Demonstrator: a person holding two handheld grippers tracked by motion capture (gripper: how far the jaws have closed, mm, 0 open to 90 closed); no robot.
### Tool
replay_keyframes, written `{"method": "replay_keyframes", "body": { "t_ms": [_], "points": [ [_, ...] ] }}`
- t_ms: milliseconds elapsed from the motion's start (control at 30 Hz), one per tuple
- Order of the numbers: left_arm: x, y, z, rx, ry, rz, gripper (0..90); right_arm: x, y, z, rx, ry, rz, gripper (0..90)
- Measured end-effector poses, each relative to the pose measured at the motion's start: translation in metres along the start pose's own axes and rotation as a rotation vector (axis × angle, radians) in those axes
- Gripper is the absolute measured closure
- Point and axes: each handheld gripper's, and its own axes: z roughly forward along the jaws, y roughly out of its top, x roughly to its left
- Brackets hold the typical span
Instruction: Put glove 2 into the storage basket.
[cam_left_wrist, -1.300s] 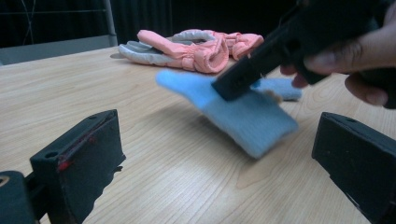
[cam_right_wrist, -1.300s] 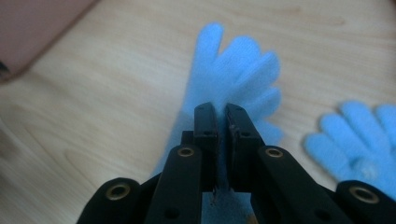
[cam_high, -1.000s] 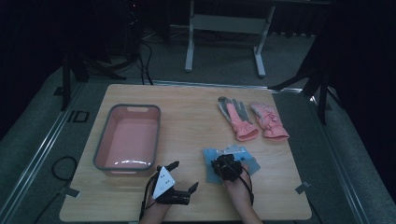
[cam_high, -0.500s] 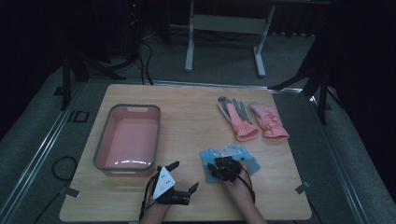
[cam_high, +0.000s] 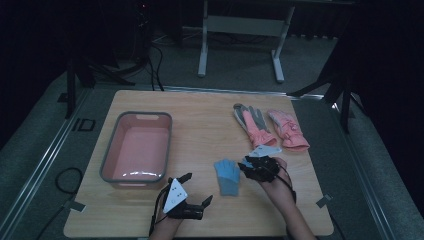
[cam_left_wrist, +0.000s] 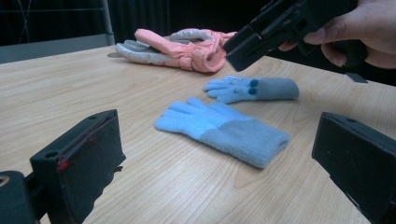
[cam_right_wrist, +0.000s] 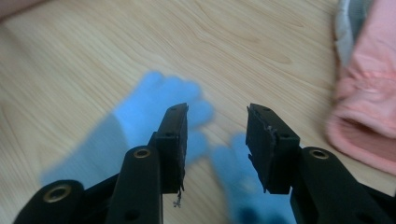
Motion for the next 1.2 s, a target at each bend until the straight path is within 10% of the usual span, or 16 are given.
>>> {"method": "replay_keyframes", "body": {
  "t_ms": [167,300,700,833,967,1200],
  "points": [
    [0.0,0.0,0.0,-0.003,0.002,-0.005,1.9,-0.034,-0.017,-0.009,0.023,0.025,-0.081,60.2],
    [0.0,0.0,0.0,-0.002,0.001,-0.009,1.9,-0.062,-0.029,-0.009,0.071,0.109,-0.045,61.4],
    [0.001,0.0,-0.001,-0.005,0.002,-0.012,1.9,-0.069,-0.059,0.013,0.044,0.155,0.009,62.7],
    [0.001,0.0,-0.001,-0.007,0.005,-0.019,1.9,-0.063,-0.063,0.012,0.028,0.09,0.033,80.4],
    [0.001,0.0,-0.001,-0.01,0.009,-0.021,1.9,-0.052,-0.055,0.01,0.071,-0.049,0.173,86.0],
    [0.002,0.0,-0.001,-0.01,0.006,-0.02,1.9,-0.032,-0.041,-0.029,-0.008,-0.237,0.415,86.3]
  ]
}}
